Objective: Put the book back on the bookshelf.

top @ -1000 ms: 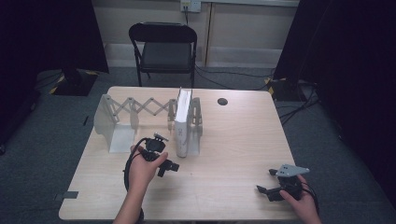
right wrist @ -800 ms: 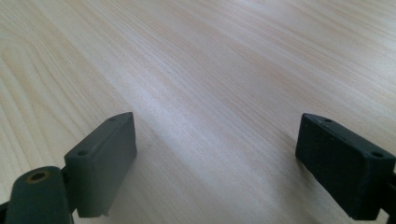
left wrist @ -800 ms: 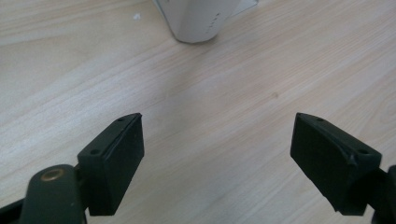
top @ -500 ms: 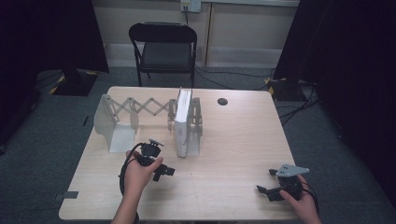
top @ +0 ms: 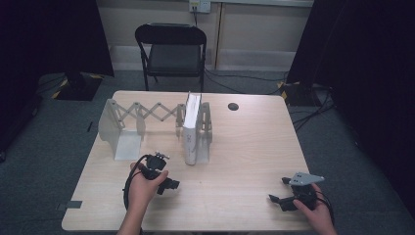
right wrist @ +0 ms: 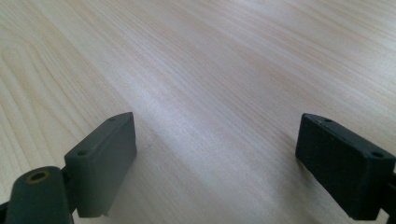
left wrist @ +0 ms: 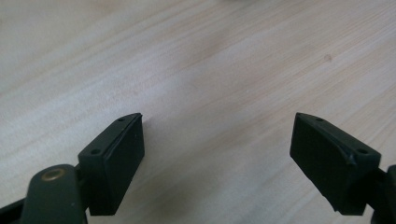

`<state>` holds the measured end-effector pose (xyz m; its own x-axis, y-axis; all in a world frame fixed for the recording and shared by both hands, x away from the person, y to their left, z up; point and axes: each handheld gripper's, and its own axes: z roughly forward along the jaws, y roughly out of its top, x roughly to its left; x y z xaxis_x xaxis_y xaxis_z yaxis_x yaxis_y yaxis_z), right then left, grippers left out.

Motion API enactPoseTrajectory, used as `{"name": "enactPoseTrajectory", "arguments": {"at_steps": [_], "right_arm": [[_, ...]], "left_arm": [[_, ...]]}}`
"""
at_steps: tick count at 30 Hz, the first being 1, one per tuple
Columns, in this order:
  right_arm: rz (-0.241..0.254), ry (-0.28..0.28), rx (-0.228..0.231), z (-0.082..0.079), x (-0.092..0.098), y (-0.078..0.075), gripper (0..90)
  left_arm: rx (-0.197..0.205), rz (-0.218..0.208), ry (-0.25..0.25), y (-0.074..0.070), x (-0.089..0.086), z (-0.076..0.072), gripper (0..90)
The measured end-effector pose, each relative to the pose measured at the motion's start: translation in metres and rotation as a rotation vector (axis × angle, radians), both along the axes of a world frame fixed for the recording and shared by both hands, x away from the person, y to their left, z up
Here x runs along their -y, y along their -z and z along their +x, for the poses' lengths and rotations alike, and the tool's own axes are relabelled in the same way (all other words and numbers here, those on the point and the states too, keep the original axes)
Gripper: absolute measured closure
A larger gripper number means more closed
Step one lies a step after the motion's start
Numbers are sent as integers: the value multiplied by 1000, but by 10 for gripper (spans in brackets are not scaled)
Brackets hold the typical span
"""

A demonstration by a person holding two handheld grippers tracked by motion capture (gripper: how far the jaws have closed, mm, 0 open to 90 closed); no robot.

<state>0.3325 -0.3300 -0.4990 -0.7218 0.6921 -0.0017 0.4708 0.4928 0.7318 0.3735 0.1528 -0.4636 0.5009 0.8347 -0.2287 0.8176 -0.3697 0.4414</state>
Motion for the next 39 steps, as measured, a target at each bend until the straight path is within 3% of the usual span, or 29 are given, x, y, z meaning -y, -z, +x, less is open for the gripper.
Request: {"name": "enactPoseTrajectory", "arguments": {"at_steps": [5,9,10,14,21,23,27,31,39], "right_arm": [[0,0,0,0,0,0,120],[0,0,0,0,0,0,120],[0,0,0,0,0,0,120],[0,0,0,0,0,0,120],[0,0,0,0,0,0,120],[0,0,0,0,0,0,120],[0,0,0,0,0,0,120],[0,0,1,0,0,0,120],[0,-1,1,0,0,0,120]], "left_arm": [[8,17,19,5,0,-3,173],[43,29,17,7,-2,-5,167],[63,33,52,9,-4,-7,154],[103,55,82,11,-4,-10,150],[131,48,96,13,-4,-13,105],[158,39,104,17,-3,-16,73],[185,71,138,20,0,-19,27],[197,95,152,21,2,-20,0],[228,99,164,24,2,-24,0]]}}
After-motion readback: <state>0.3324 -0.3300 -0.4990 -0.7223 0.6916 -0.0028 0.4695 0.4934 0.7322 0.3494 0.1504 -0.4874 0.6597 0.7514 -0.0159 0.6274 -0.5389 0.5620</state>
